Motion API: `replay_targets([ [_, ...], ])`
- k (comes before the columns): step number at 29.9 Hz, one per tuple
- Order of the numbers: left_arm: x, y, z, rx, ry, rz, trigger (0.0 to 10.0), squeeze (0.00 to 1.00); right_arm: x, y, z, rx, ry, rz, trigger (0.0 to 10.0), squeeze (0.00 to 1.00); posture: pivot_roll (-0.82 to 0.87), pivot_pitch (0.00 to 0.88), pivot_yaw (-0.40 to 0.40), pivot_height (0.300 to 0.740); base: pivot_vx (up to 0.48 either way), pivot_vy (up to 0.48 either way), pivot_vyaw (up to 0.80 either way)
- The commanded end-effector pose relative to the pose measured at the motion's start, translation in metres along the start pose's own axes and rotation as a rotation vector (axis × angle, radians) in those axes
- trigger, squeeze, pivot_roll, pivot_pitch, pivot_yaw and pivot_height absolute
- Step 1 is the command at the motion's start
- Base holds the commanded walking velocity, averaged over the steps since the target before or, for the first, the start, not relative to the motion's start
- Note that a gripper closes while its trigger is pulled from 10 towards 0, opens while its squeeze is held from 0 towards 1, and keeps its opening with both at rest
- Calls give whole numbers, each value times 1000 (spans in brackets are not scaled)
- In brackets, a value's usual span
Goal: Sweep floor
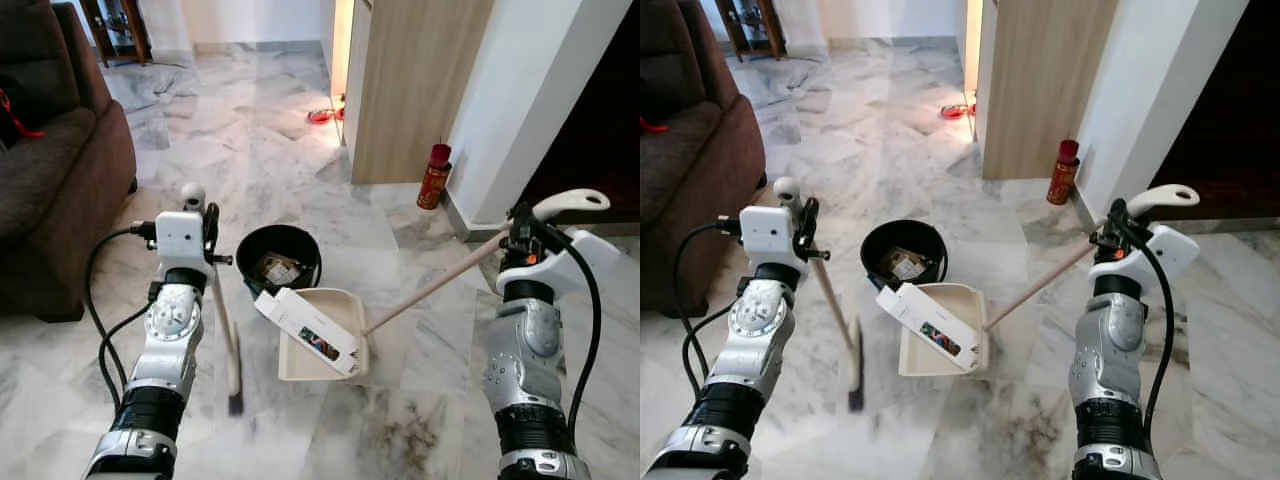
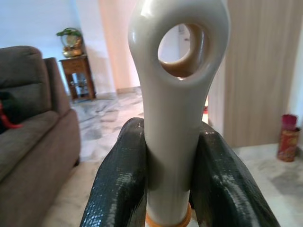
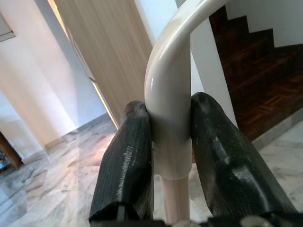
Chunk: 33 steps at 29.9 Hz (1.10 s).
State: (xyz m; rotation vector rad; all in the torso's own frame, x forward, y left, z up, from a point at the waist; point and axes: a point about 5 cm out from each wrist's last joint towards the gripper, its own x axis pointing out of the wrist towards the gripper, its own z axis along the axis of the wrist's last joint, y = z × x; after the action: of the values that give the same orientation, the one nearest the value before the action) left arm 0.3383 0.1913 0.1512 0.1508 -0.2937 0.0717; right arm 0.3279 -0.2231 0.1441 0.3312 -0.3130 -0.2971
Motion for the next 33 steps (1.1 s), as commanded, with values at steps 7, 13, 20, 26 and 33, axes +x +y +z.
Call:
replay_targets([
  [7, 0, 10, 11, 17, -50, 36, 10000, 0, 15, 29, 25, 81, -108, 45, 10000, 0, 144, 31, -23, 740, 0, 0, 0],
  [13, -4, 8, 9, 16, -46, 38, 10000, 0, 18, 40, 44, 113, -183, 60, 10000, 0, 146, 29, -23, 740, 0, 0, 0],
  [20, -15, 7, 4, 19, -32, 30, 10000, 0, 21, 41, 63, 136, -268, 41, 10000, 0, 155, 0, -17, 740, 0, 0, 0],
  [26, -11, 6, 8, 33, -47, 19, 10000, 0, 24, 48, 80, 169, -327, 35, 10000, 0, 151, 0, -11, 740, 0, 0, 0],
  [33, -11, 5, 11, 37, -55, 21, 10000, 0, 19, 53, 75, 178, -306, 42, 10000, 0, 159, 0, -9, 740, 0, 0, 0],
])
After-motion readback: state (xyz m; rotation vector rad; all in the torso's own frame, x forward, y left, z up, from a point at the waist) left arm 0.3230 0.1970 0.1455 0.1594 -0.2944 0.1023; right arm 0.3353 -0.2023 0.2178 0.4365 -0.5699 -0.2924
